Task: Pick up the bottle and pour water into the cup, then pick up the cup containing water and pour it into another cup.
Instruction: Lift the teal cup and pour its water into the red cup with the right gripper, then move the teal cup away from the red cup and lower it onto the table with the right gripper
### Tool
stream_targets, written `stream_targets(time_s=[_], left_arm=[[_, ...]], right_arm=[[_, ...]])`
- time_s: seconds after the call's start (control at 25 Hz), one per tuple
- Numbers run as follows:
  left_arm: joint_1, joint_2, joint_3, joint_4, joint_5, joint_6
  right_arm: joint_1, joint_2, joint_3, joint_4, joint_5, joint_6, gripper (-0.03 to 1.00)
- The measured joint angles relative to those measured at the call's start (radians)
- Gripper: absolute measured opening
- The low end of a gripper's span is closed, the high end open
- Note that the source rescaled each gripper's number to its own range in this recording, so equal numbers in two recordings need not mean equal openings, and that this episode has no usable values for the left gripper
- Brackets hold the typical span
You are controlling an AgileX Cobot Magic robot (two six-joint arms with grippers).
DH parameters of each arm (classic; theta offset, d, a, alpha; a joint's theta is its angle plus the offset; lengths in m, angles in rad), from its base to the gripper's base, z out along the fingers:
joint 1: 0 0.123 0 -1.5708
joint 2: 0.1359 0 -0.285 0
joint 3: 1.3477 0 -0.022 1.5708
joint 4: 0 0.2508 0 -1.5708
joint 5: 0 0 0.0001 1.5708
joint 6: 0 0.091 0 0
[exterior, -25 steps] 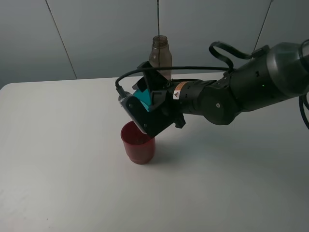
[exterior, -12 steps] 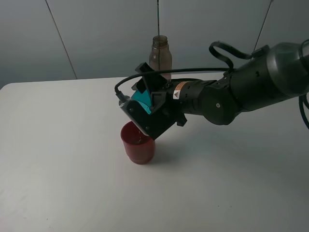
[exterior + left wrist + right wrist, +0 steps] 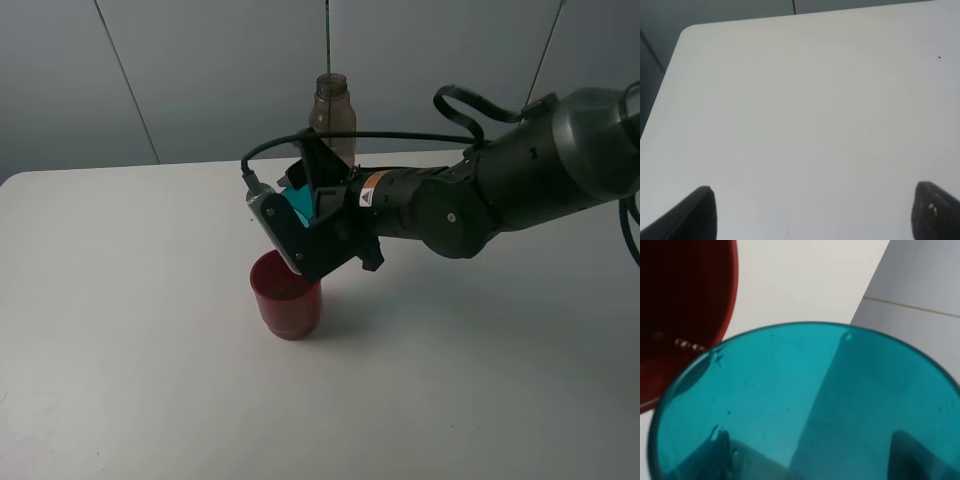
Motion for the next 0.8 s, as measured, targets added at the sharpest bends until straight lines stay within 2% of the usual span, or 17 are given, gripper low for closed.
stream_targets(time_s=[0.12,0.28,0.48,0.52,0.6,0.72,0.8], left_arm=[[0.000,0.000,0.000,0.000,0.000,0.000],[0.000,0.000,0.000,0.000,0.000,-0.002],[0.000,0.000,0.000,0.000,0.000,-0.002],[0.000,0.000,0.000,0.000,0.000,-0.002],[0.000,0.000,0.000,0.000,0.000,-0.002],[0.000,0.000,0.000,0.000,0.000,-0.002],[0.000,0.000,0.000,0.000,0.000,-0.002]], right_arm=[[0.000,0.000,0.000,-0.005,0.002,0.115,0.08],[-0.008,-0.017,0.000,-0.111,0.009,0.364,0.08],[-0.066,-0.073,-0.001,-0.287,0.015,0.850,0.08],[-0.080,-0.081,0.005,-0.310,0.005,0.919,0.08],[-0.118,-0.090,0.042,-0.352,-0.074,1.053,0.08],[-0.192,-0.093,0.128,-0.376,-0.290,1.271,0.08],[-0.249,-0.093,0.174,-0.385,-0.376,1.412,0.08]])
